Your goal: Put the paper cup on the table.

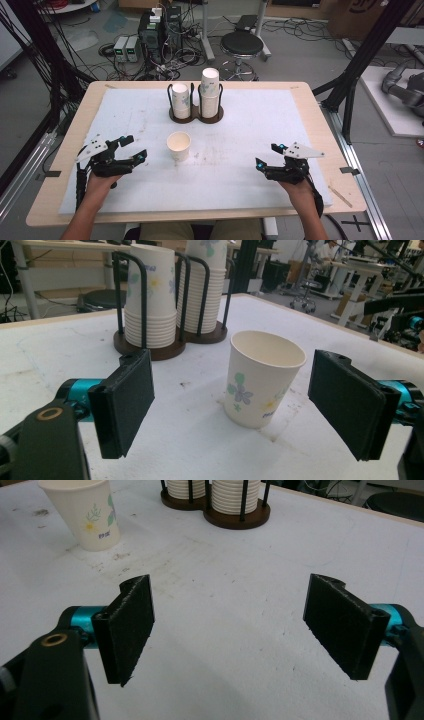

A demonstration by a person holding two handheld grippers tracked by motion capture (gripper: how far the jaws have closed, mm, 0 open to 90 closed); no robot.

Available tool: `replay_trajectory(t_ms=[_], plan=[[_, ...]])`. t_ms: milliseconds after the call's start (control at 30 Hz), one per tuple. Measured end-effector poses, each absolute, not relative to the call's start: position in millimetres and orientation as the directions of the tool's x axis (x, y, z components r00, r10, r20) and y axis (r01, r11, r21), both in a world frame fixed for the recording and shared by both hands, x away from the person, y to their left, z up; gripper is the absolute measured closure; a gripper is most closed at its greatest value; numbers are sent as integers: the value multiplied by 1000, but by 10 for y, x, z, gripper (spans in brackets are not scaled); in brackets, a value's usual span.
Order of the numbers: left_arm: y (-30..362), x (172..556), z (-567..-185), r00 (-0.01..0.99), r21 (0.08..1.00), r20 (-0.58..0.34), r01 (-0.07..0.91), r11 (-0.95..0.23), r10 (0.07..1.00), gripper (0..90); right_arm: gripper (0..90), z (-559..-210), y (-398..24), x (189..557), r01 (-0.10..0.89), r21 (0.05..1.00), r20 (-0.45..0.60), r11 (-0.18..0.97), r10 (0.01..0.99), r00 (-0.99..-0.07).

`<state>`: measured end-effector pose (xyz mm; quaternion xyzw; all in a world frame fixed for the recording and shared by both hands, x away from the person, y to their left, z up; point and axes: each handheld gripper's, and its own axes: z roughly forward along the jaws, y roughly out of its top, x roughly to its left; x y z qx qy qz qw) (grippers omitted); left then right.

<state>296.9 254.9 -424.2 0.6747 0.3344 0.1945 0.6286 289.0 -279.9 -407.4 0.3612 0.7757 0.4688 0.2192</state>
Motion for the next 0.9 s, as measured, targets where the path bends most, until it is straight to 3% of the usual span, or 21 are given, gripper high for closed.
replay_trajectory(t_ms=[900], plan=[[2563, 2922, -4234, 698, 982, -136, 190, 2, 703, 190, 211, -4057, -2792, 2866, 348, 894, 3, 282, 773, -635]])
